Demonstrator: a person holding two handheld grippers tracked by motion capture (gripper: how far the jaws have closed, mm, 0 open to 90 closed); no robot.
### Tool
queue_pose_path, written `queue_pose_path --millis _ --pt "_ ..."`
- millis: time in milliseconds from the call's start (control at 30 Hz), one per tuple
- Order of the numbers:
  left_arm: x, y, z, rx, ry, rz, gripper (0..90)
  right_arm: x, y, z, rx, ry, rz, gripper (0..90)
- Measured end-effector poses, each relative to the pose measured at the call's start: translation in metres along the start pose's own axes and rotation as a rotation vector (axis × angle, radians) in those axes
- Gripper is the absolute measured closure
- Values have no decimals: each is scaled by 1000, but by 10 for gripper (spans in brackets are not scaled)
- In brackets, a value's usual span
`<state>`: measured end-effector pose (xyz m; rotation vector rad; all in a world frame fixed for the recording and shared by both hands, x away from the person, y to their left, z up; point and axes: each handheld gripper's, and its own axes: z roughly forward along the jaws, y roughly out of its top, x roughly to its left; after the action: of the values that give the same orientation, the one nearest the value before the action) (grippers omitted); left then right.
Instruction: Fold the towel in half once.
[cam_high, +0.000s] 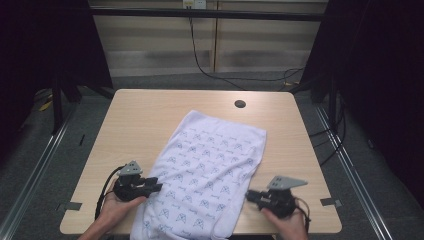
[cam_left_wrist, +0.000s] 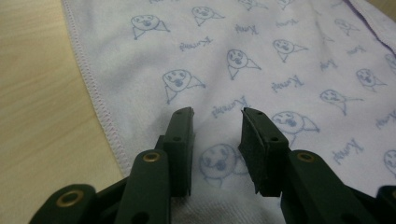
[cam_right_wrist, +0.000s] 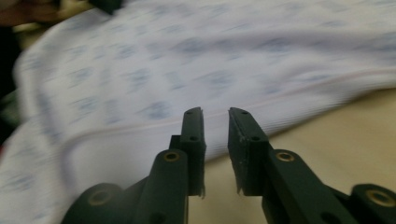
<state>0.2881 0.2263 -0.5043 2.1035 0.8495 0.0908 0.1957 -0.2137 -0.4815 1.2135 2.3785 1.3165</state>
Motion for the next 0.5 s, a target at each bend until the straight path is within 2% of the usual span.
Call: queue_pose_path --millis 33,67,100,133,167,200,233,267,300,333,400,500 --pt "0 -2 -2 -5 -3 -7 641 17 -4 5 8 60 -17 721" --pt "1 -3 -4 -3 -10 -13 641 17 -4 5 8 60 -17 721" --pt "2 -4 -4 -6 -19 -22 640 30 -7 9 24 103 -31 696" --pt "3 -4 -4 -7 -22 -22 641 39 -7 12 36 126 -58 681" --pt "3 -4 -4 -7 -24 -23 638 57 -9 19 60 183 -101 671" --pt "3 -4 -4 -8 -21 -20 638 57 -9 19 60 183 -101 671" --pt "2 -4 -4 -7 -20 -13 627 68 -13 30 106 226 -134 656" --pt "1 -4 -4 -9 -17 -10 621 71 -15 34 131 226 -151 656" --pt "1 -4 -4 -8 -18 -7 621 71 -15 34 131 226 -151 652" --pt "2 -4 -4 -13 -20 -12 620 72 -17 36 134 258 -150 653" --pt "3 -5 -4 -14 -27 -16 620 72 -17 35 137 260 -156 660" --pt "4 -4 -4 -16 -25 -14 621 74 -20 31 127 292 -154 659"
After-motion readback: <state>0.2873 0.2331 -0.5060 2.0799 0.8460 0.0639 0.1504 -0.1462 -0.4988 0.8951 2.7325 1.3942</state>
